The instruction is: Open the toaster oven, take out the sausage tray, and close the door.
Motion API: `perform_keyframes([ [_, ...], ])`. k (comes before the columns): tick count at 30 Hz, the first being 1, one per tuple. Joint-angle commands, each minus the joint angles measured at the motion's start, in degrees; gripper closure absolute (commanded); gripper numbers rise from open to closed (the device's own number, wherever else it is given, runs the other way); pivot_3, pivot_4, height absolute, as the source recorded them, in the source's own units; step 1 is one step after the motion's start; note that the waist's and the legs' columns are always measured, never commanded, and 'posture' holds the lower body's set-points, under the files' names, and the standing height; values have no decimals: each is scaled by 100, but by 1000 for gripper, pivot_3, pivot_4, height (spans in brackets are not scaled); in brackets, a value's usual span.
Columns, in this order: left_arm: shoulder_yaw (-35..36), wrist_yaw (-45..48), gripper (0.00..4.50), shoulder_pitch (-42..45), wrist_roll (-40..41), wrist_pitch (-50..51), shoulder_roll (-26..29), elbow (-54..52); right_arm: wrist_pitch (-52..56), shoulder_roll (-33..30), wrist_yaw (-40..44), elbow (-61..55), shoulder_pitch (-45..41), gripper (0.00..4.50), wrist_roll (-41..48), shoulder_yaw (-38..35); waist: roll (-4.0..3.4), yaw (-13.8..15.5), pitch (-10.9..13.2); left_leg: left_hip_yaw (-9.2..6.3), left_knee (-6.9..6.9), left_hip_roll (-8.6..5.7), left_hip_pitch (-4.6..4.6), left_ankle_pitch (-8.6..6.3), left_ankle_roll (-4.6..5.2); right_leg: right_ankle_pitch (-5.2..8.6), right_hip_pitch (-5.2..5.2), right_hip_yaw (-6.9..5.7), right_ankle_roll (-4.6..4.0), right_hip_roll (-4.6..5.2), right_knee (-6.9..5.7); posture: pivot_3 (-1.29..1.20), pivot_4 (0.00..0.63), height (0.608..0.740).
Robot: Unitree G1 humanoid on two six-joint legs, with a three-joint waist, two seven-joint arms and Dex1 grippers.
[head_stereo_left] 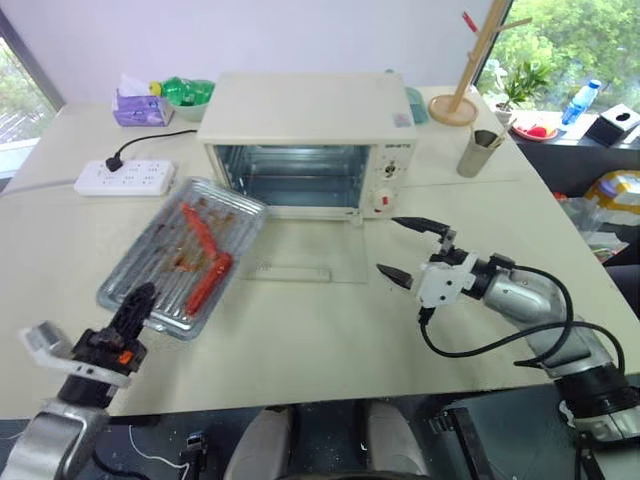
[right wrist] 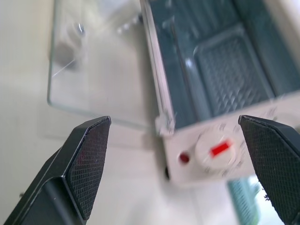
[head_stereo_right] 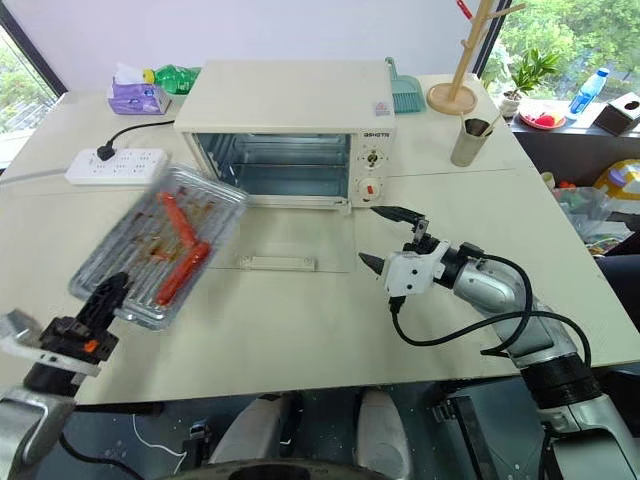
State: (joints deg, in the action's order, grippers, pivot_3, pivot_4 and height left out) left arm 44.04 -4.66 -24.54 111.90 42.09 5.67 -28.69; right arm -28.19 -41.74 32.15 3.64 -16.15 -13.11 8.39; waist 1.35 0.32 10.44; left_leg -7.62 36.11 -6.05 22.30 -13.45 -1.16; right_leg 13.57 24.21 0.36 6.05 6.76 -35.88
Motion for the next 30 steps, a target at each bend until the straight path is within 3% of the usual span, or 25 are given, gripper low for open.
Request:
perform_keyframes([
  [1, 21, 52, 4500, -342, 110, -505, -258, -563, -129, 47, 57, 257, -235, 23, 32, 13, 1, 35, 1, 1, 0, 0, 1, -1, 1, 0, 0, 0, 0, 0, 1, 0, 150, 740],
  [10, 16, 433, 4500, -802, 110, -1069, -487, -194, -265, 271, 175, 870, -552, 23, -76, 301, 5, 36, 1, 25, 1, -10, 8, -32, 54, -2, -16, 1, -2, -3, 62, 0, 150, 740],
  [13, 8, 464, 4500, -761, 110, -1208, -334, 2, -239, 378, 164, 976, -576, 1246, -102, 371, 6, 44, 1, 27, 1, -9, 9, -34, 56, -2, -16, 3, -1, -3, 66, 0, 150, 740],
  [18, -66, 427, 4500, -631, 99, -1389, -91, 199, -79, 554, 38, 966, -478, 3869, -218, 409, 6, 43, 1, 23, 3, -4, 8, -34, 55, -2, -18, 3, -1, -8, 65, 0, 150, 740],
  [30, -135, 267, 4500, -272, -37, -1588, 331, 617, 2, 812, -489, 1298, -319, 3869, -716, 501, 11, 41, -3, 22, 5, -3, -1, -33, 53, -3, -25, 4, 0, -16, 62, 0, 150, 740],
])
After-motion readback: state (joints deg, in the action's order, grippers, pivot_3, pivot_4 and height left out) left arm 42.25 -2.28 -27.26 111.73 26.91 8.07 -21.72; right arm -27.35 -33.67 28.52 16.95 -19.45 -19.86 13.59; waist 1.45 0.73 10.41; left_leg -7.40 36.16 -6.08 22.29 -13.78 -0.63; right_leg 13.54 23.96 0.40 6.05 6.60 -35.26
